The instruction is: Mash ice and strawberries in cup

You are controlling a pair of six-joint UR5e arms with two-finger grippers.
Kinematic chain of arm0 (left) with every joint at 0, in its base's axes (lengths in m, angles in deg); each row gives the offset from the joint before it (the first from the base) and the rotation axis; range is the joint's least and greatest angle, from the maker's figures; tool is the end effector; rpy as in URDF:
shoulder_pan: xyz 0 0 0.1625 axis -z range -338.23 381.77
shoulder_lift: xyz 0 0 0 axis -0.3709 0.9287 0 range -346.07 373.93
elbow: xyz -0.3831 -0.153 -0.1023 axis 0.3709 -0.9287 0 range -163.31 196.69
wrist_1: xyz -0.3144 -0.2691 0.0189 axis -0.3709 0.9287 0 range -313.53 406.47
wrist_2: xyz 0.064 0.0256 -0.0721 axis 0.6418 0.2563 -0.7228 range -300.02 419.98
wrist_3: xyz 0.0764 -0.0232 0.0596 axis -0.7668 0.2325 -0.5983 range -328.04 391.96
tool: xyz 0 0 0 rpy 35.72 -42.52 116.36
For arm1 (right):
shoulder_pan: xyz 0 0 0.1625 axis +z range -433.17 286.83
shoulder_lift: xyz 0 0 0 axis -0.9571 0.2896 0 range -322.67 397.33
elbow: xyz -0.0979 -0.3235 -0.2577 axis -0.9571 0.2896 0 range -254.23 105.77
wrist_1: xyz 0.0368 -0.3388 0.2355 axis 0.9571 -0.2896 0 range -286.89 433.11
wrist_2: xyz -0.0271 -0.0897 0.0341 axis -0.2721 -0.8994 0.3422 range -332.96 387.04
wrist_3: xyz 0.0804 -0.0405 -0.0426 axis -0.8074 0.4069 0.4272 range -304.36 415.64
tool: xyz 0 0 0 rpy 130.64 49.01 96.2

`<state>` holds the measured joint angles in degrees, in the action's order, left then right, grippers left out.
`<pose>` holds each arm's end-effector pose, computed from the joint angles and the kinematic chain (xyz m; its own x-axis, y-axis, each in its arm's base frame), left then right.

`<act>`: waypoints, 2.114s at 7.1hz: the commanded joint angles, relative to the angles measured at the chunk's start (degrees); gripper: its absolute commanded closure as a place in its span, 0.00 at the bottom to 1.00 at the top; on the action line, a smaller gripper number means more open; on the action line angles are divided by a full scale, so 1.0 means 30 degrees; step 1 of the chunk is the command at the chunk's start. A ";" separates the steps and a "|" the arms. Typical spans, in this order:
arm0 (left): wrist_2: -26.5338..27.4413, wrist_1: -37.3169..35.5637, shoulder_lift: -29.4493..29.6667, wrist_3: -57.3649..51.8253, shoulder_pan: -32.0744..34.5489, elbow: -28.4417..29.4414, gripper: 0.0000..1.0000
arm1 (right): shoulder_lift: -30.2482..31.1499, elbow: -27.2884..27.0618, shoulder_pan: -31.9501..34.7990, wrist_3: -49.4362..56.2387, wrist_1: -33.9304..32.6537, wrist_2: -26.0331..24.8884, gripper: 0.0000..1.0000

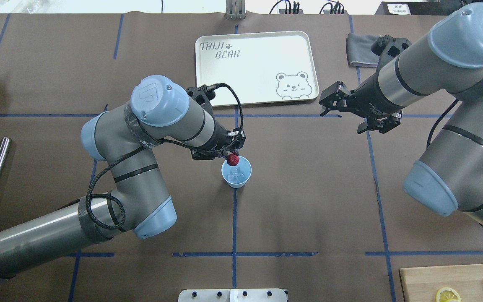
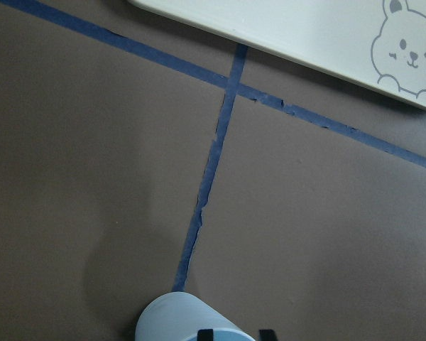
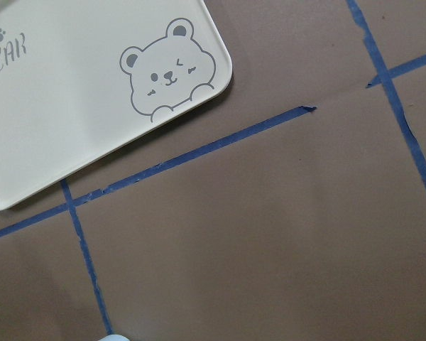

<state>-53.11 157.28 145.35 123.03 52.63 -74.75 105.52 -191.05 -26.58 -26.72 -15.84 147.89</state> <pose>0.5484 -0.4374 0.1656 0.3774 -0.2457 -0.8929 0.1772 0.9655 -0.1908 -0.3160 -0.4538 0.2421 0.4879 0.3497 0.7998 -0.2926 0.9288 -0.2275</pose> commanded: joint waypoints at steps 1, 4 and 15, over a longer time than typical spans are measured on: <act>0.0019 0.0036 -0.0093 -0.0037 -0.0091 -0.0076 0.18 | -0.0025 -0.0025 -0.0002 0.0000 0.0000 0.0000 0.00; 0.0048 -0.0051 -0.0151 -0.0037 -0.0033 -0.0454 0.01 | 0.0033 -0.0026 0.0027 0.0000 0.0000 0.0000 0.00; -0.3612 0.0182 -1.3774 -2.0690 0.9984 -0.1105 0.05 | 0.4633 -0.0612 0.3807 0.7500 0.0234 0.1845 0.00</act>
<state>-61.84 156.92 104.23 63.16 79.99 -81.56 119.08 -192.92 -15.20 -4.33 -15.25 153.46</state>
